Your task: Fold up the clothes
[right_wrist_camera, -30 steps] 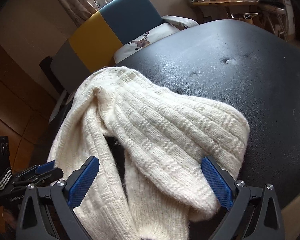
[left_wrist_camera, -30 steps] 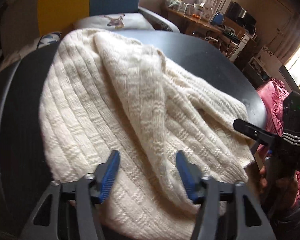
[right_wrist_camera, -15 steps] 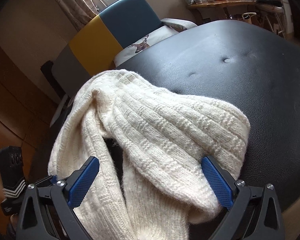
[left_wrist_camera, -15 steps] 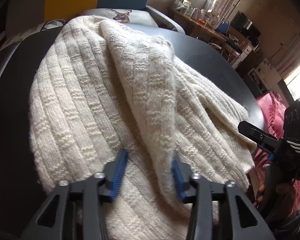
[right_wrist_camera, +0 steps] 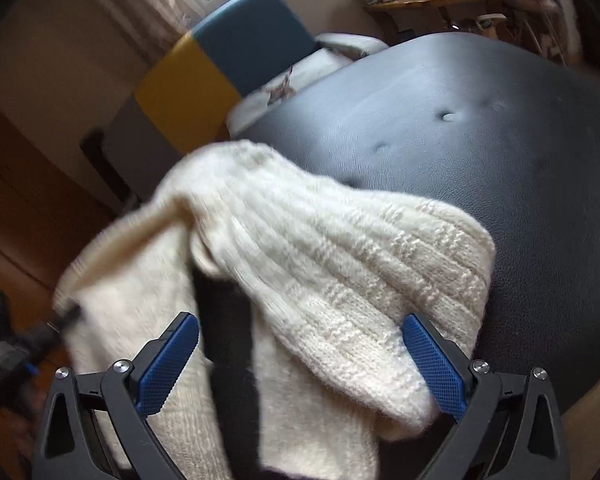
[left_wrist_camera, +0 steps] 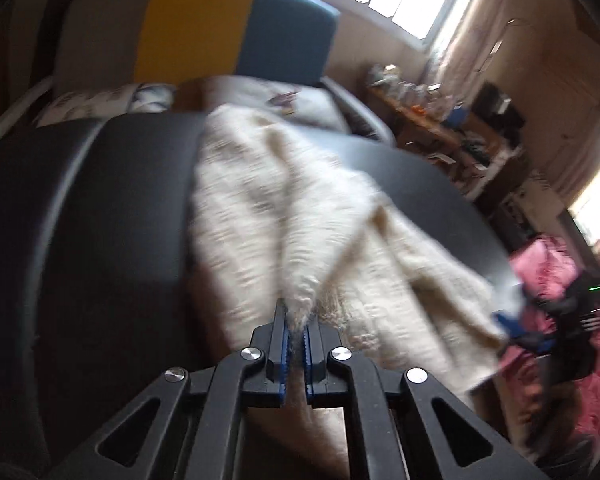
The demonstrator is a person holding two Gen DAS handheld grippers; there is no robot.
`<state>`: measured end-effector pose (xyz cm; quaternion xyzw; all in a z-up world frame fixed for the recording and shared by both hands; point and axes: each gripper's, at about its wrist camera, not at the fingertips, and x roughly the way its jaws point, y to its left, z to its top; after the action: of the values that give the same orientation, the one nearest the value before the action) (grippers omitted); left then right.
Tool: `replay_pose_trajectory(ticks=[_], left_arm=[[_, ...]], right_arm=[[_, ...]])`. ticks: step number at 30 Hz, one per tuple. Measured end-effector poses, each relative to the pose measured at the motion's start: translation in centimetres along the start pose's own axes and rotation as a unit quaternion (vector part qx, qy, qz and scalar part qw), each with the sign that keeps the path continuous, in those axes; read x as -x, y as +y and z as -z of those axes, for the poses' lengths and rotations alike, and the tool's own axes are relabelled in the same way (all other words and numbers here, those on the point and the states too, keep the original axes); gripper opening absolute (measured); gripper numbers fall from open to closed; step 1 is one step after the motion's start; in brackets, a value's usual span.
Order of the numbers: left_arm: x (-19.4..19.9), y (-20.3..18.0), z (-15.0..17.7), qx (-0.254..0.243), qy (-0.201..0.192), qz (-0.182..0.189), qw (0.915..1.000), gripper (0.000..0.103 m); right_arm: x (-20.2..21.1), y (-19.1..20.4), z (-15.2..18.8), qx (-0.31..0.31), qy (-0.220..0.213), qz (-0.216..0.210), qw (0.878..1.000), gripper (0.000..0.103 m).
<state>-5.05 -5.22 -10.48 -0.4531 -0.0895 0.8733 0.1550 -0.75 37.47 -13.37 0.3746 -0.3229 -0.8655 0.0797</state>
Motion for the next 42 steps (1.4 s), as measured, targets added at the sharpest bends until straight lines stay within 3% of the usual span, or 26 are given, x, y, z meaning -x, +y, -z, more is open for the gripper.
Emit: replay_pose_trajectory(ticks=[3,10,12,14,16,18,21,23,26,28,30,33,38,40,42], left_arm=[[-0.8,2.7,0.6,0.035,0.012,0.01,0.9993,0.005],[-1.7,1.3,1.6,-0.008,0.022,-0.03,0.9993,0.006],[-1.8,0.8,1.7,-0.02,0.023,-0.04,0.9987,0.007],[-1.9,0.3,1.4,-0.028,0.022,-0.047,0.9982,0.009],[-1.7,0.5,1.4,-0.02,0.024,-0.041,0.9987,0.009],[-1.1,0.9,1.2,-0.006,0.024,-0.028,0.9993,0.009],[0.6,1.1,0.7,0.006,0.014,-0.006,0.9999,0.009],[2.0,0.7,0.3,0.011,0.009,0.039,0.9991,0.008],[3.9,-0.8,-0.7,0.022,-0.004,0.125,0.9919,0.021],[3.7,-2.0,-1.3,0.024,0.008,0.157,0.9873,0.023],[2.5,-3.1,-1.6,0.031,0.036,0.178,0.9829,0.024],[0.2,-5.2,-1.6,0.033,0.079,0.201,0.9758,0.024],[-4.3,-8.8,-1.6,0.033,0.143,0.216,0.9655,0.024],[-6.0,-10.2,-1.9,0.029,0.153,0.205,0.9663,0.024],[-7.2,-11.5,-1.9,0.01,0.151,0.189,0.9702,0.024]], right_arm=[[2.4,-2.1,-0.4,-0.067,-0.029,-0.042,0.996,0.103],[1.9,-5.4,1.2,-0.12,0.005,-0.02,0.993,0.102],[1.0,-5.2,1.4,-0.112,0.006,-0.007,0.994,0.093],[0.3,-5.1,1.5,-0.11,0.007,0.006,0.994,0.062],[-0.1,-5.4,1.5,-0.115,0.008,0.019,0.993,0.04],[0.1,-6.4,1.6,-0.125,0.001,0.023,0.992,0.027],[1.3,-6.0,1.0,-0.12,-0.019,0.018,0.992,0.024],[2.3,-5.3,0.2,-0.105,-0.035,0.019,0.994,0.023],[2.2,1.0,-0.8,0.023,-0.028,0.001,0.999,0.023],[2.0,5.4,-1.5,0.111,-0.021,-0.011,0.993,0.023],[-0.4,8.8,0.0,0.184,0.025,-0.014,0.983,0.023],[-4.2,9.9,2.8,0.203,0.075,-0.022,0.976,0.023],[-6.6,8.5,5.6,0.182,0.102,-0.02,0.978,0.024],[-6.4,7.9,5.9,0.173,0.101,-0.023,0.979,0.025],[-6.0,7.4,5.9,0.165,0.098,-0.029,0.981,0.035]])
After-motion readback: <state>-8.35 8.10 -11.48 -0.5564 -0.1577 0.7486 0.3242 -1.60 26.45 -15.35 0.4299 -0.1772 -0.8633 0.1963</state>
